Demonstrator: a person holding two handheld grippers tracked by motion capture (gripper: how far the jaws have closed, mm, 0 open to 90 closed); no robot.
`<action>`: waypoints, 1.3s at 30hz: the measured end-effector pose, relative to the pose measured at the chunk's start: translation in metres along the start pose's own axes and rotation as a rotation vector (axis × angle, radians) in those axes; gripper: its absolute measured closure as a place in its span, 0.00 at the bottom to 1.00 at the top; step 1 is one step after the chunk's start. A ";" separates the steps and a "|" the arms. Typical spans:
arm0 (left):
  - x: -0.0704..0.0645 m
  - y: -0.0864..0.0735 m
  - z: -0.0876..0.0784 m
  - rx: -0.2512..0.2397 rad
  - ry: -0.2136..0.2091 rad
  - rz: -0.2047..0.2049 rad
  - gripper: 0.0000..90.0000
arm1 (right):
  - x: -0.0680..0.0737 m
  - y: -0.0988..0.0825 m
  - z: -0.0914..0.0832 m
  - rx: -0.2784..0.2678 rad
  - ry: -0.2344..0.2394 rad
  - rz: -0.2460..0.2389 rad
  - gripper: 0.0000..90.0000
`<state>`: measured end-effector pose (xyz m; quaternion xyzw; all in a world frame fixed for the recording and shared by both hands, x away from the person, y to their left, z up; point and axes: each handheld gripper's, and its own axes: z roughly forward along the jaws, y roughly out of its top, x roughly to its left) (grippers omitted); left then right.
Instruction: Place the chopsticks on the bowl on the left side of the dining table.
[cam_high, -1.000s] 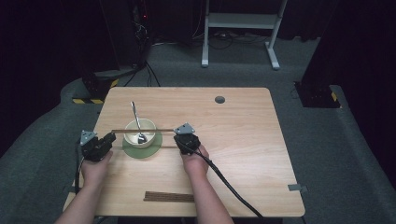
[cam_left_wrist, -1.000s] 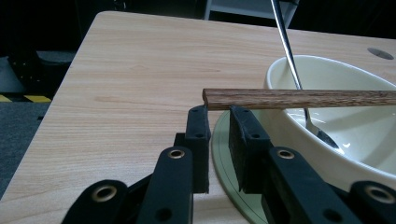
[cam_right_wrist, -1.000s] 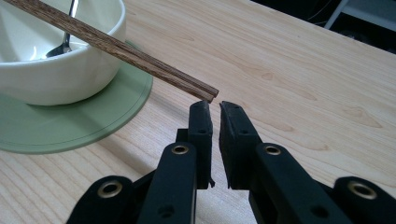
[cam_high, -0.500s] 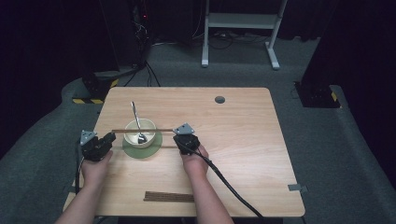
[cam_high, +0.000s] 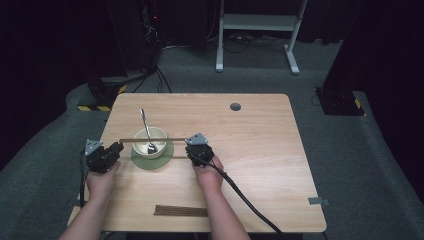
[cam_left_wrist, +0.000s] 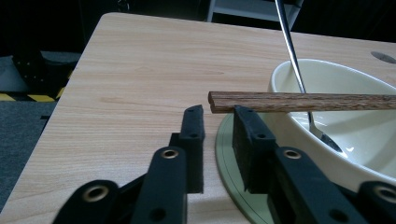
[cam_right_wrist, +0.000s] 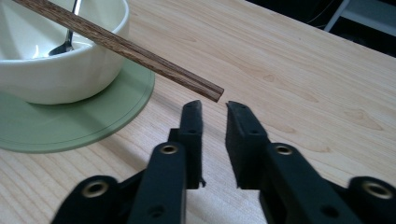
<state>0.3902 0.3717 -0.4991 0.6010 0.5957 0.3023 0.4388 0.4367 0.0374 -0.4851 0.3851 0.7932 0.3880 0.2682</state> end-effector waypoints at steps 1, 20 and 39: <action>0.000 0.000 0.000 0.001 0.001 0.001 0.79 | 0.000 0.000 -0.001 -0.001 -0.002 0.000 0.77; 0.003 -0.024 -0.035 0.113 -0.071 0.129 0.51 | -0.035 -0.039 -0.046 0.029 0.008 0.081 0.41; -0.019 -0.061 -0.051 0.297 -0.174 0.308 0.31 | -0.103 -0.116 -0.098 0.142 -0.058 0.142 0.32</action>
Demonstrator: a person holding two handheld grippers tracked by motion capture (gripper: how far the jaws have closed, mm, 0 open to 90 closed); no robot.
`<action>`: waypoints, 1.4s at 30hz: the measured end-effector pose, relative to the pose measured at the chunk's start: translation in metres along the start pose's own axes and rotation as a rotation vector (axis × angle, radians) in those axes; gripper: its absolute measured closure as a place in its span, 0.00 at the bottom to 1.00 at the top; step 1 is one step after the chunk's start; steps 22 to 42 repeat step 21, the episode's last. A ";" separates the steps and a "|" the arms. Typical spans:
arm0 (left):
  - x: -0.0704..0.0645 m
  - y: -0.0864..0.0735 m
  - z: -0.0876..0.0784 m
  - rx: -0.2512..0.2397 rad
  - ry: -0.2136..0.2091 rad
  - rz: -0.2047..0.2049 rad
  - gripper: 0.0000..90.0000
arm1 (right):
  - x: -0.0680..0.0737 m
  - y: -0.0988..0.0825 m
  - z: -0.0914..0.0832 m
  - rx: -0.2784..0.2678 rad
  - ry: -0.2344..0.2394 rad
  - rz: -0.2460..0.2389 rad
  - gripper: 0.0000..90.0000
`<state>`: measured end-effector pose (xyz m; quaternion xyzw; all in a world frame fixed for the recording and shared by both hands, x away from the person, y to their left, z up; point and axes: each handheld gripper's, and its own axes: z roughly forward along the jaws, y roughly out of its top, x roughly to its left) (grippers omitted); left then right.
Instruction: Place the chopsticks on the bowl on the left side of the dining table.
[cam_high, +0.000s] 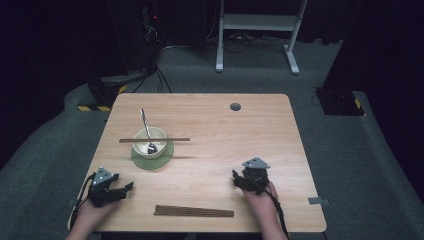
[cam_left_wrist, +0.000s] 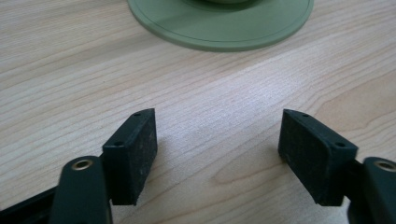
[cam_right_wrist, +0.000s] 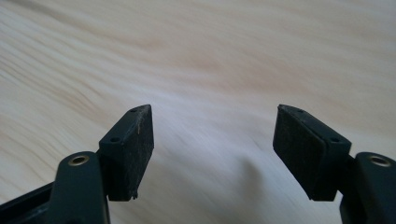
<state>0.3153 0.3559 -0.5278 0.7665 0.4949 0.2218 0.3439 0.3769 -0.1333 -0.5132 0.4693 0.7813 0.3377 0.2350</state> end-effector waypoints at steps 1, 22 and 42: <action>0.000 0.000 0.000 0.001 -0.001 0.003 0.30 | -0.009 -0.007 -0.003 0.014 -0.009 0.016 0.32; 0.001 0.003 0.004 0.006 -0.023 0.017 0.27 | -0.056 -0.041 -0.027 0.045 -0.061 0.101 0.27; 0.001 0.003 0.004 0.006 -0.023 0.017 0.27 | -0.056 -0.041 -0.027 0.045 -0.061 0.101 0.27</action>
